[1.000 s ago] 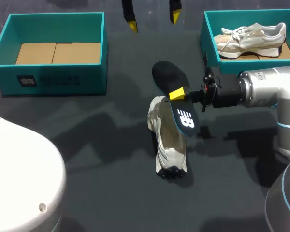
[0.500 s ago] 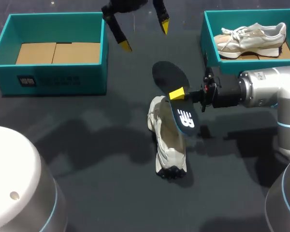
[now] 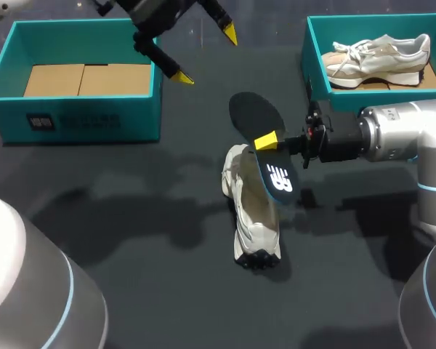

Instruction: Take the shoe out of the shoebox, open the shoe tongue, remove and reinsert the insole, then place the shoe into the shoebox

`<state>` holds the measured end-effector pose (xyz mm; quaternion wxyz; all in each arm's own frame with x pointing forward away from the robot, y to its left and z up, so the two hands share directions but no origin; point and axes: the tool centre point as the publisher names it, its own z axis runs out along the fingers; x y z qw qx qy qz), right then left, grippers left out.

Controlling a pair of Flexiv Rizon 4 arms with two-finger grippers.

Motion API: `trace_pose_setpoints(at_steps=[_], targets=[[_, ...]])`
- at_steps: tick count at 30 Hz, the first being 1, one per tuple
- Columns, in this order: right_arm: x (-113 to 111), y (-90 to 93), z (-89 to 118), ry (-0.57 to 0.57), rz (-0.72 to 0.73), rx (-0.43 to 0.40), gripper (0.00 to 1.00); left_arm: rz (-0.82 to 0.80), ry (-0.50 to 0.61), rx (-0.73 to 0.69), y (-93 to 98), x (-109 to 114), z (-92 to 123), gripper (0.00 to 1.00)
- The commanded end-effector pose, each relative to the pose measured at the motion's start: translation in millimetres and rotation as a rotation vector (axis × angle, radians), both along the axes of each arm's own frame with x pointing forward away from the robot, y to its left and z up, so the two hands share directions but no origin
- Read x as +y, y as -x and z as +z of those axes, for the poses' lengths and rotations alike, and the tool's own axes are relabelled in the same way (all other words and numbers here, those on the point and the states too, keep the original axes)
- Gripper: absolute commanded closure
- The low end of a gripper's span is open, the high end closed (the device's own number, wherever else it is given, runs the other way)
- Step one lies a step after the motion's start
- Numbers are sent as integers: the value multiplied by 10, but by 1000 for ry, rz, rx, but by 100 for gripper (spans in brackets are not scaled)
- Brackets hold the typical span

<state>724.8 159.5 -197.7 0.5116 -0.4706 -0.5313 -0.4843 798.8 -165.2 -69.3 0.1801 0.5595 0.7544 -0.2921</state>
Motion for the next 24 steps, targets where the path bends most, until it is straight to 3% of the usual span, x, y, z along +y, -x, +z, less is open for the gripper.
trace_pose_setpoints(at_steps=[1, 9, 21, 24], targets=[[3, 11, -2, 2, -1, 0, 100, 67, 299, -86, 84, 67, -113, 0], [3, 11, -2, 2, -1, 0, 100, 45, 489, -123, 148, 221, -248, 0], [3, 11, -2, 2, -1, 0, 100, 45, 489, -123, 148, 221, -248, 0], [3, 11, -2, 2, -1, 0, 100, 79, 522, -126, 130, 236, -364, 0]])
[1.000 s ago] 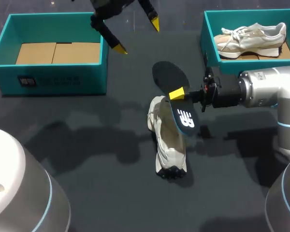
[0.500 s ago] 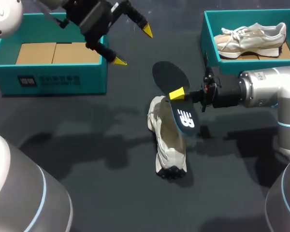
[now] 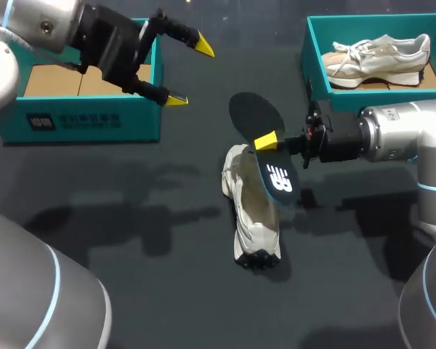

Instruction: Take the shoe out of the shoebox, open the shoe tongue, remove and reinsert the insole, then place the shoe into the shoebox

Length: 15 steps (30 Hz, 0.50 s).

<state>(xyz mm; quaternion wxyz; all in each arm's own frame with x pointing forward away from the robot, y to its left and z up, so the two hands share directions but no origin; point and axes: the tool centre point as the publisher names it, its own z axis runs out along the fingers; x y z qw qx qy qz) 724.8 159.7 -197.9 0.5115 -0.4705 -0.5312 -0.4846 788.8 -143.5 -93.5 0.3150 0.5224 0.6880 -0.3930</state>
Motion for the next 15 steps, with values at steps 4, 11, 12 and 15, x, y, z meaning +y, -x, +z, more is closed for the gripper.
trace_pose_setpoints(at_steps=[4, 11, 12, 15], targets=[[0, 4, -3, 2, -2, 1, 100, 74, 211, -45, 15, 77, -211, 0], [-32, -59, -17, -4, -42, 12, 100, 40, 255, -84, 72, 79, -307, 0], [-32, -59, -17, -4, -42, 12, 100, 40, 255, -84, 72, 79, -307, 0], [-32, -59, -17, -4, -42, 12, 100, 40, 255, -84, 72, 79, -307, 0]])
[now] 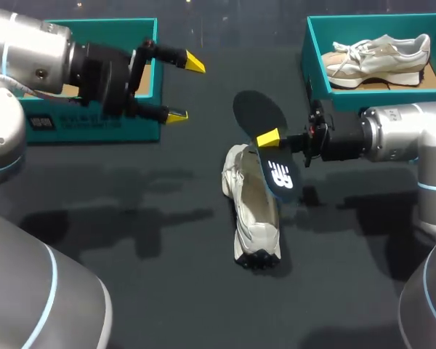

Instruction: Take the shoe out of the shoebox, open the shoe tongue, remove and reinsert the insole, then place the shoe into the shoebox

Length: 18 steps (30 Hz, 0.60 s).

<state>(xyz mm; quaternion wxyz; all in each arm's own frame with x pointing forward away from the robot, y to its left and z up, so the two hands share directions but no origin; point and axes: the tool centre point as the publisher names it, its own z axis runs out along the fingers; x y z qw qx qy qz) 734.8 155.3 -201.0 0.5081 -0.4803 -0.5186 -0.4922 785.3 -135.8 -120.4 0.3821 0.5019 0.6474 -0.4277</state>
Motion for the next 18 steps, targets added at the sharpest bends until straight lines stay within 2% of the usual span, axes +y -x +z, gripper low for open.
trace_pose_setpoints(at_steps=[1, 6, 11, 18], targets=[[12, 40, 14, 3, -9, 0, 100, 21, 93, -18, 37, 2, -38, 0], [12, 40, 14, 3, -9, 0, 100, 21, 93, -18, 37, 2, -38, 0], [63, 23, 85, -23, -27, -1, 100, 63, 113, -104, 86, -186, -325, 0], [127, 30, 179, -18, -50, 12, 100, 70, 191, -111, 108, -364, -487, 0]])
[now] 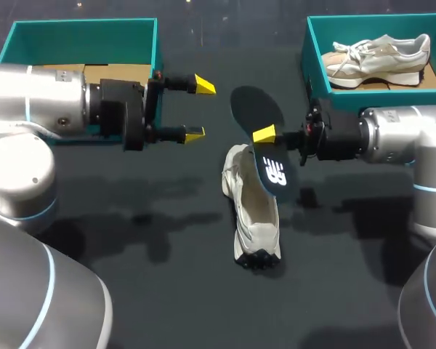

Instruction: Take the shoe out of the shoebox, open the shoe tongue, remove and reinsert the insole, then place the shoe into the shoebox

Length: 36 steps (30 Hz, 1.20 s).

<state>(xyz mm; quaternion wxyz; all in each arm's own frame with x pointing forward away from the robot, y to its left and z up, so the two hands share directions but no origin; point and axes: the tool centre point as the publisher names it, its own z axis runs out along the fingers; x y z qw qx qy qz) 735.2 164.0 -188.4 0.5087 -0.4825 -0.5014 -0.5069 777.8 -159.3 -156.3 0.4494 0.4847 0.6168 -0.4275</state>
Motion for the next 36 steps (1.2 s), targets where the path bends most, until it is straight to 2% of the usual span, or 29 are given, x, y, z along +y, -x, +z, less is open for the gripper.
trace_pose_setpoints(at_steps=[1, 5, 7, 10, 13, 16, 29, 36], targets=[[45, 34, 57, 11, -20, 7, 100, 25, 92, -20, 38, -160, -145, 0], [65, 38, 74, 5, -27, 10, 100, 35, 102, -28, 60, -273, -194, 0], [81, 48, 82, 4, -26, 10, 100, 40, 115, -26, 63, -310, -200, 4], [101, 59, 84, 0, -24, 11, 100, 49, 127, -28, 60, -360, -204, 16], [116, 73, 77, -5, -20, 14, 100, 54, 137, -24, 39, -404, -210, 38], [134, 91, 70, -13, -16, 16, 100, 55, 143, -22, 35, -442, -217, 46], [221, 104, 64, -32, 1, 9, 100, 74, 172, -13, 47, -588, -253, 63], [265, 97, 75, -36, 15, 6, 100, 89, 180, -33, 15, -655, -261, 68]])
